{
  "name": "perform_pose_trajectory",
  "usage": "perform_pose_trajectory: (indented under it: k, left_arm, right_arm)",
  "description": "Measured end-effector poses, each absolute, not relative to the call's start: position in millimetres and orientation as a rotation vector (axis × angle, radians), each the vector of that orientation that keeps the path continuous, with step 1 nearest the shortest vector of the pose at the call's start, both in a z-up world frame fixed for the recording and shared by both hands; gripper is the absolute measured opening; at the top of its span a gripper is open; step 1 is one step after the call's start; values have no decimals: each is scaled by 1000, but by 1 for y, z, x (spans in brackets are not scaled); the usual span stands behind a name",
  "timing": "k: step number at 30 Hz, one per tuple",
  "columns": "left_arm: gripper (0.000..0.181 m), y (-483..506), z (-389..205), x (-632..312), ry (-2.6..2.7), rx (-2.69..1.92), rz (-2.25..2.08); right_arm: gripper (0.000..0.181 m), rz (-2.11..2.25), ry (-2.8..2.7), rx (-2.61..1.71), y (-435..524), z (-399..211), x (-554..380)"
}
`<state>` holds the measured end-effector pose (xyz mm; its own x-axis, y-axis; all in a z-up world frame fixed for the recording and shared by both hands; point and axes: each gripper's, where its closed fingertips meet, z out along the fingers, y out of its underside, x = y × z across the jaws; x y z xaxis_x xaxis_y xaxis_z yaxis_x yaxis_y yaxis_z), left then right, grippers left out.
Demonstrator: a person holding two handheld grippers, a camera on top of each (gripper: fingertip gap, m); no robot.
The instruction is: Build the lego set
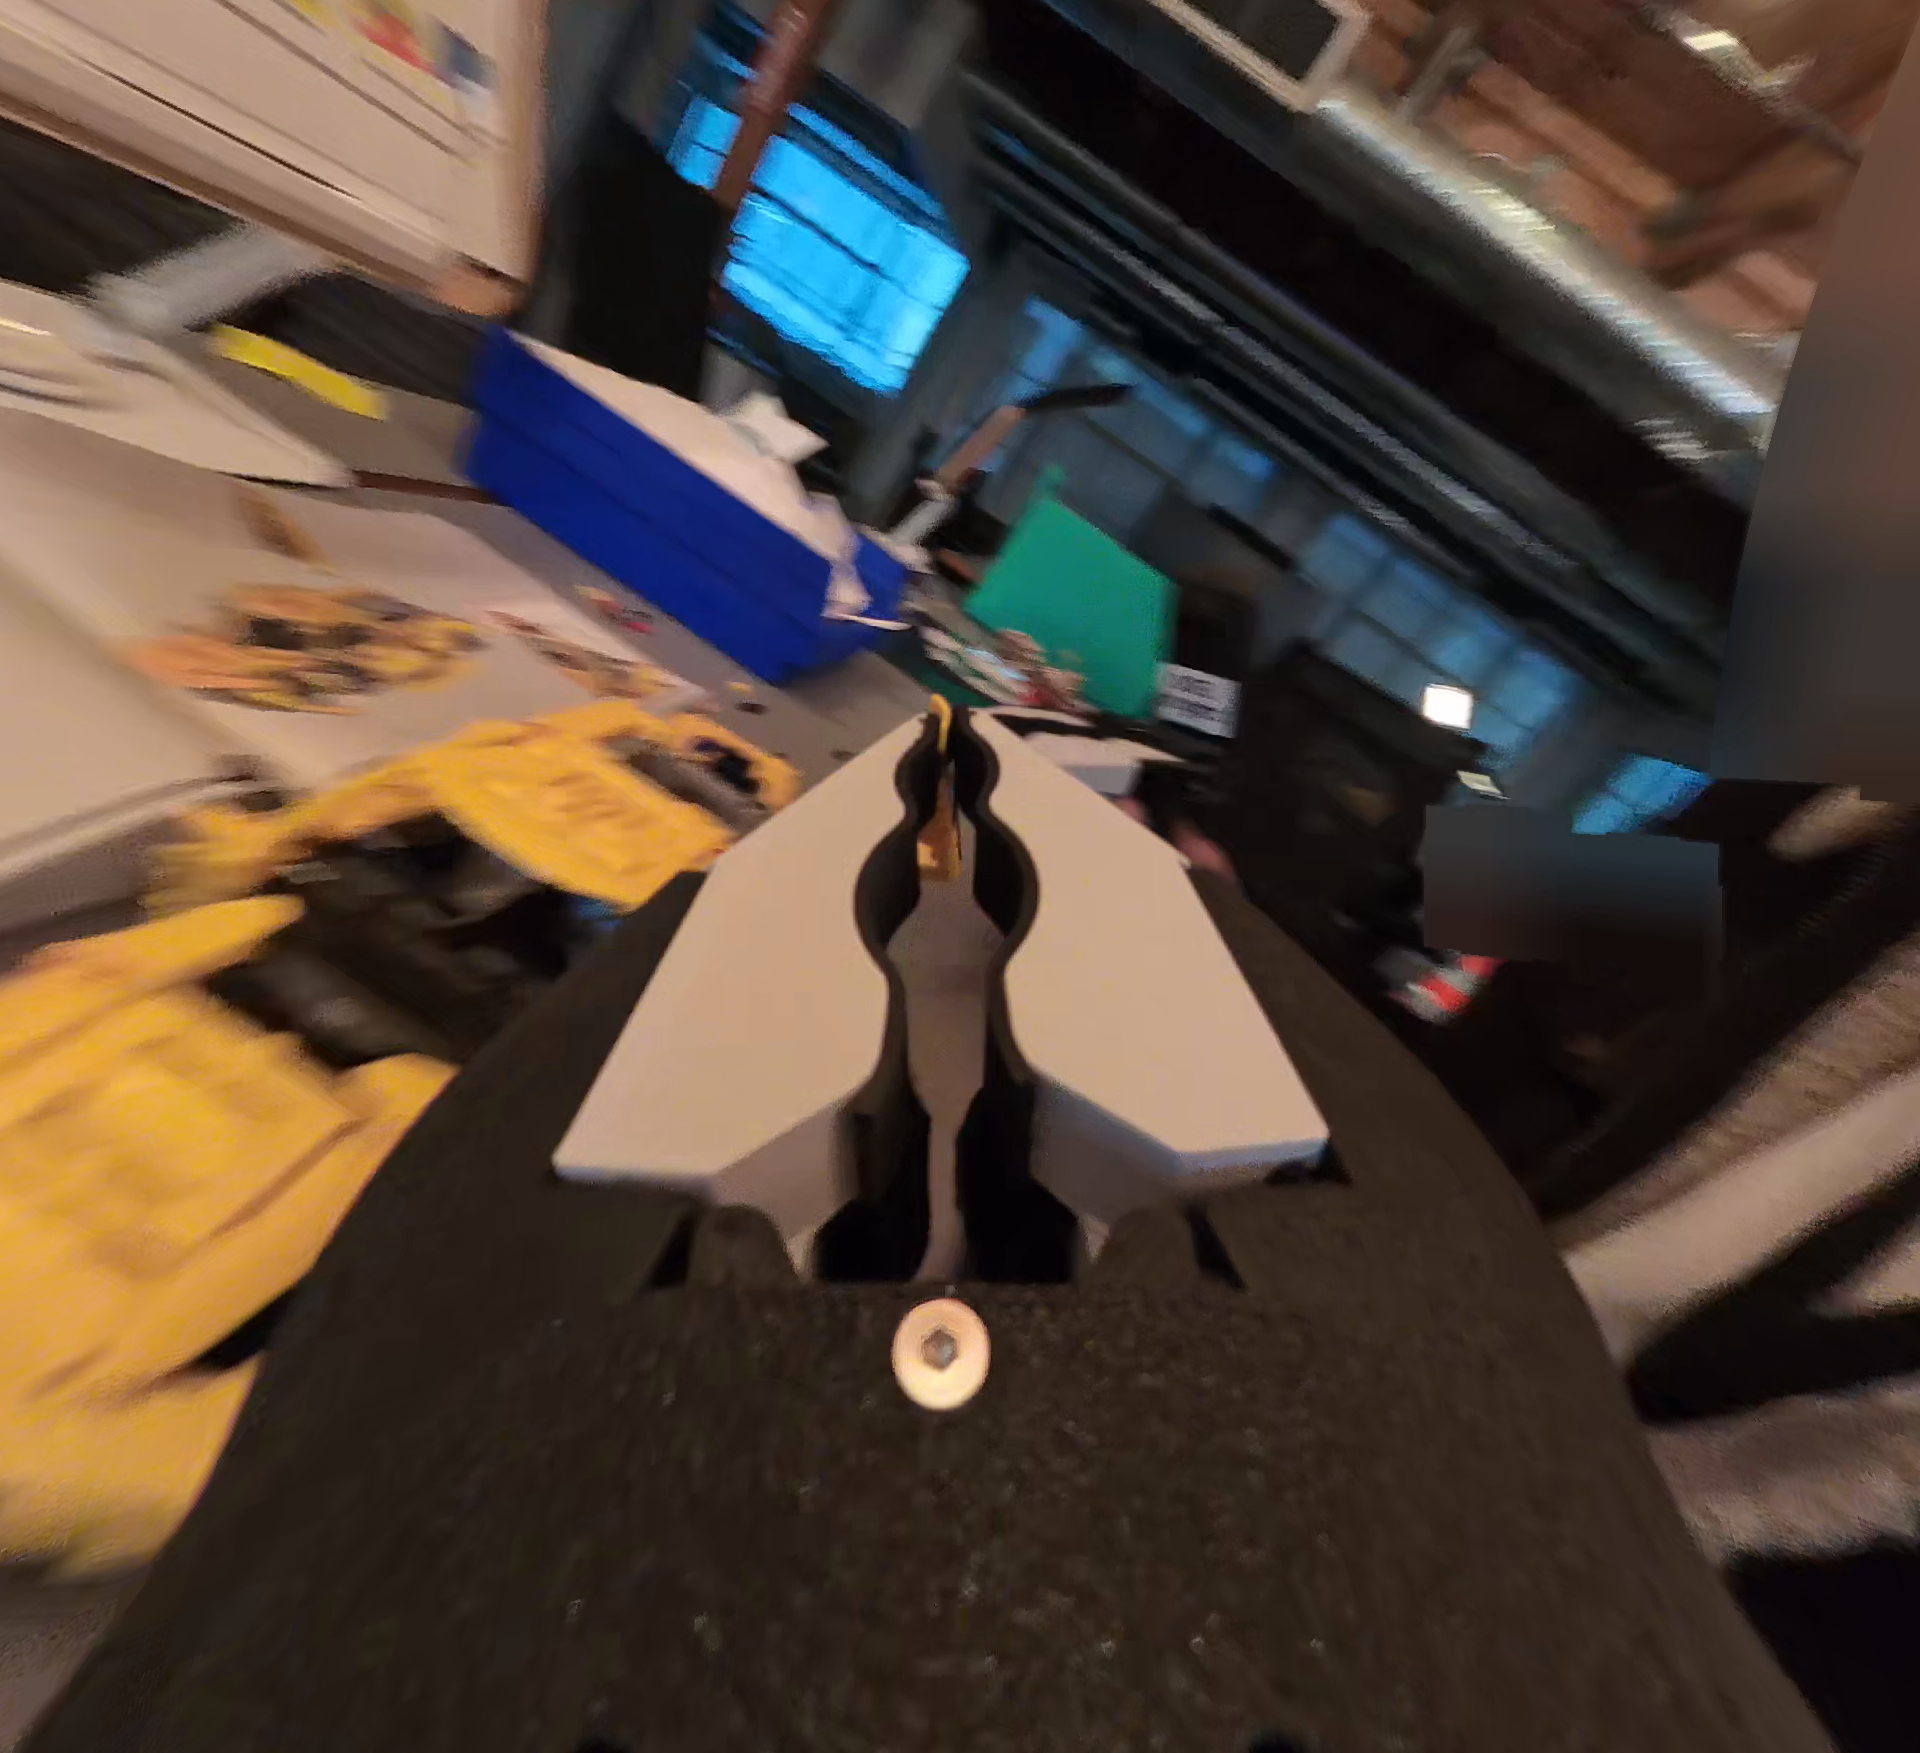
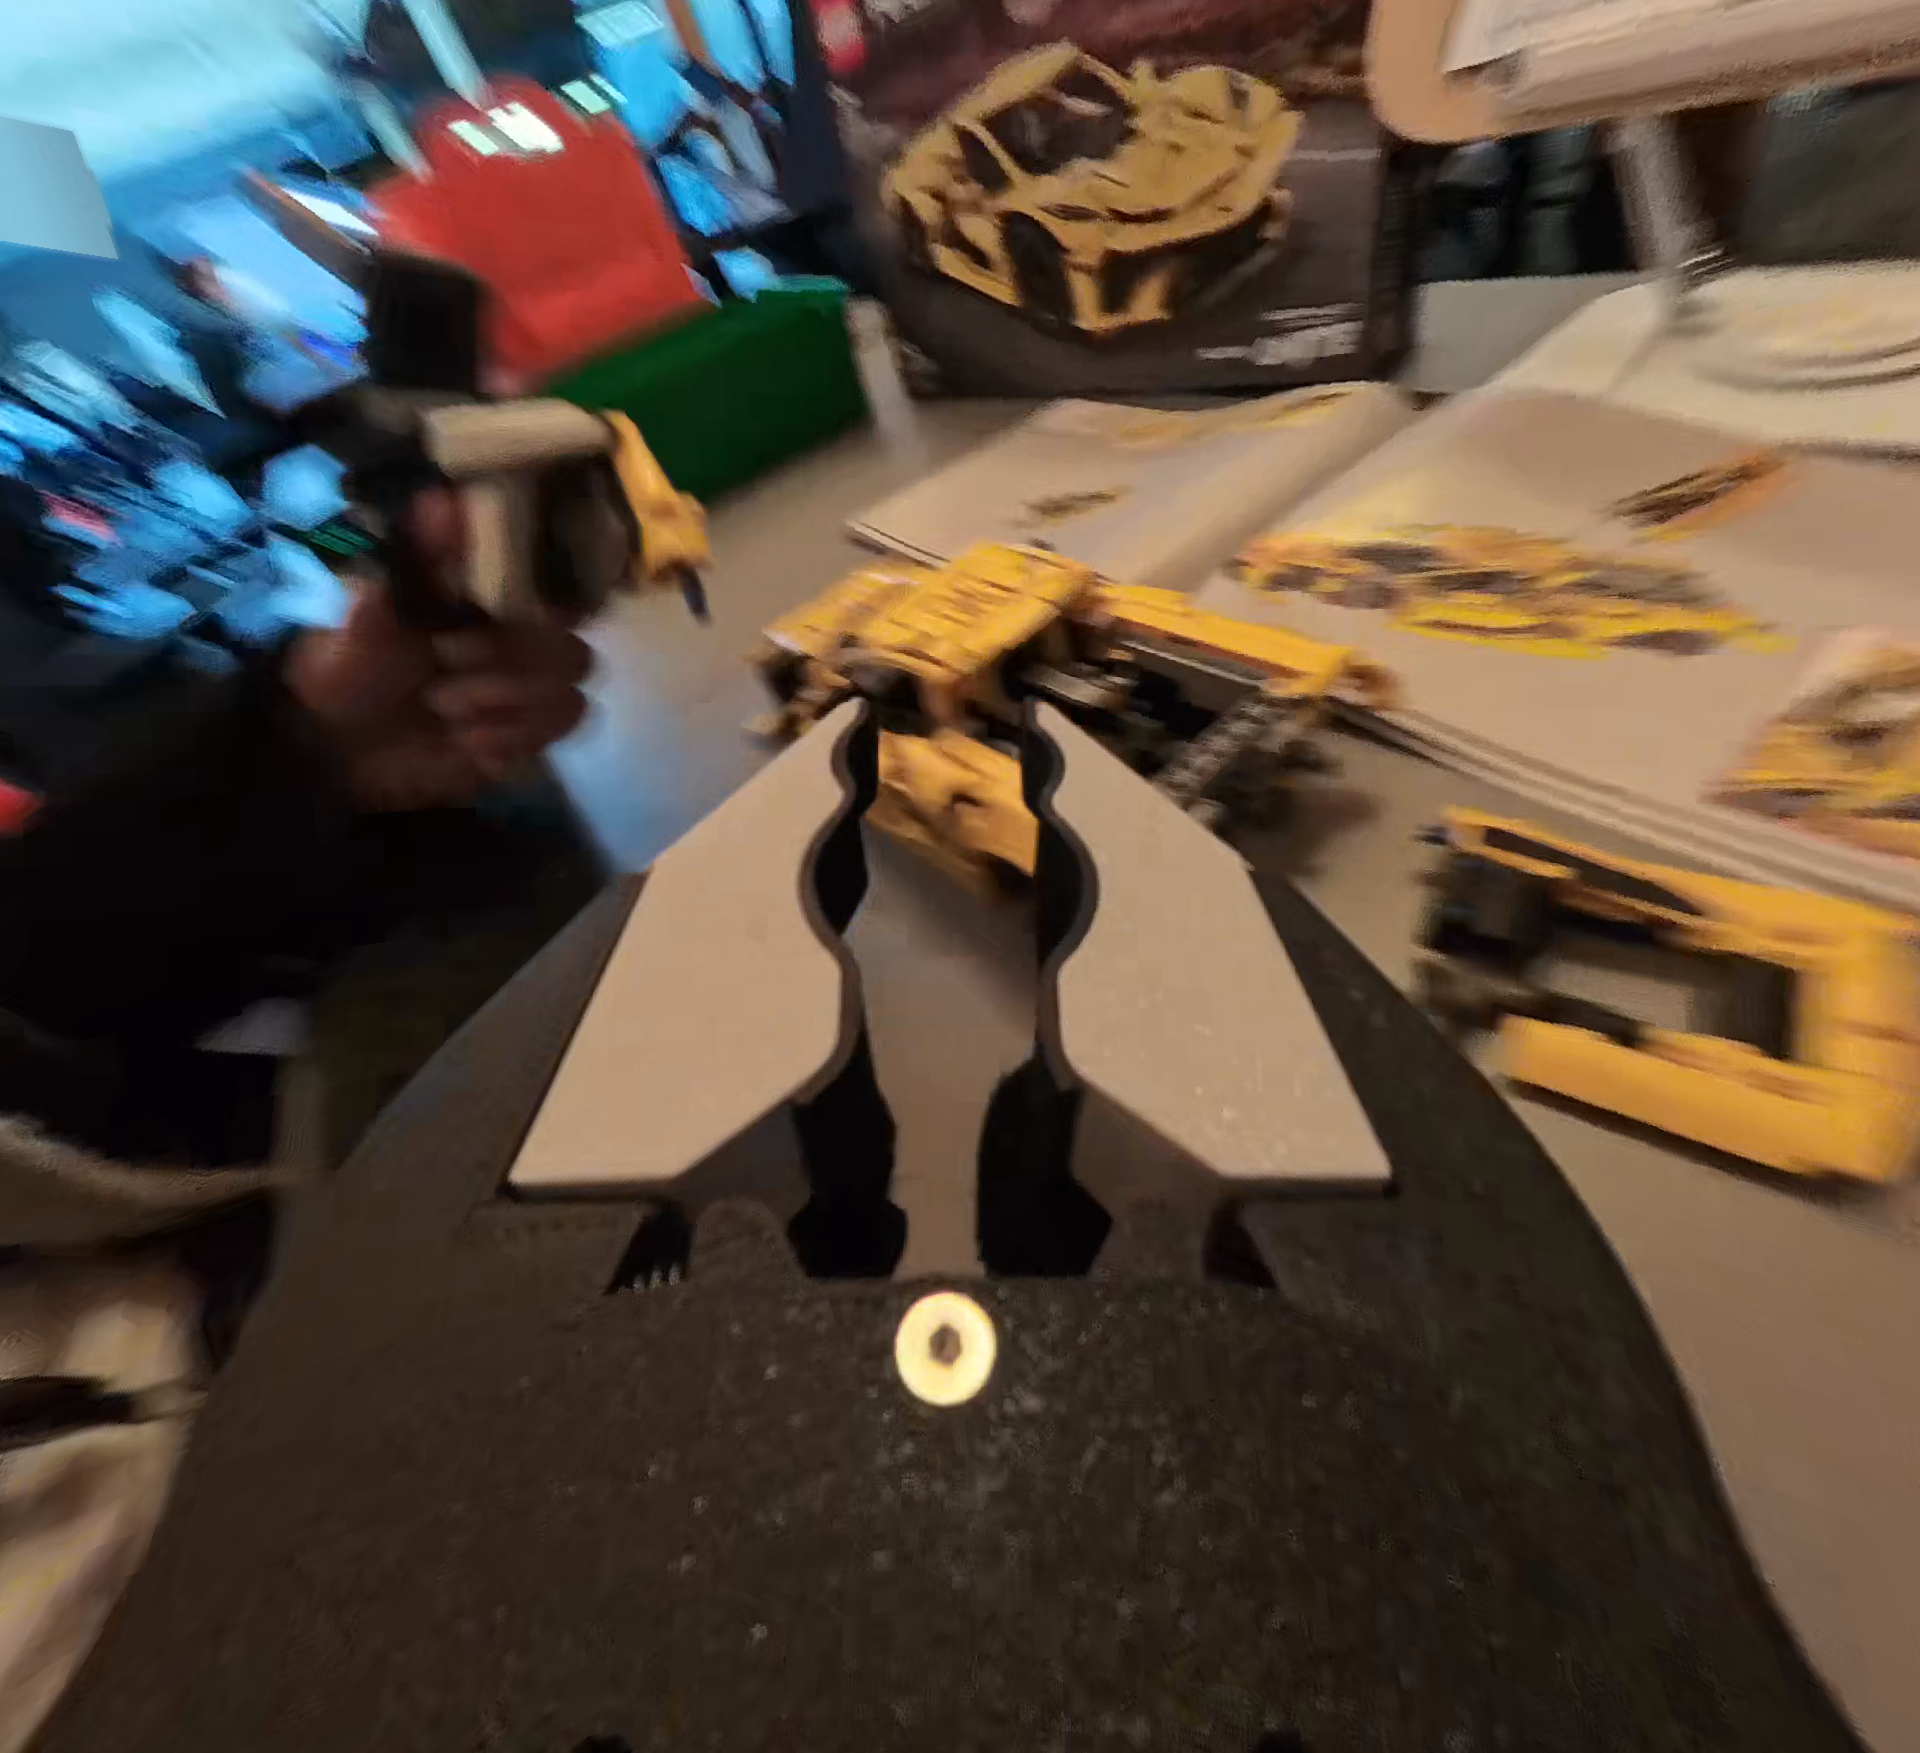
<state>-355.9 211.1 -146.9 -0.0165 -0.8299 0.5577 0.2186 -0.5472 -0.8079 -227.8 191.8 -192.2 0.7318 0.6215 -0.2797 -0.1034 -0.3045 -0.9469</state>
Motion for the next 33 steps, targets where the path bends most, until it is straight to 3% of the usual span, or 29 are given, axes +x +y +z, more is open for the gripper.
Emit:
perform_pose_trajectory:
  k: [5,10,33]
  left_arm:
    - [1,270,-162,-410,428,-1574,-1382]
    - [1,277,-170,-409,356,-1593,-1507]
    - [1,252,-164,-387,459,-1544,-1758]
  right_arm:
    - [29,371,-477,-1779,211,-213,-188]
    - [37,553,-438,-1856,216,-231,-200]
    - [28,721,-522,-1818,204,-225,-225]
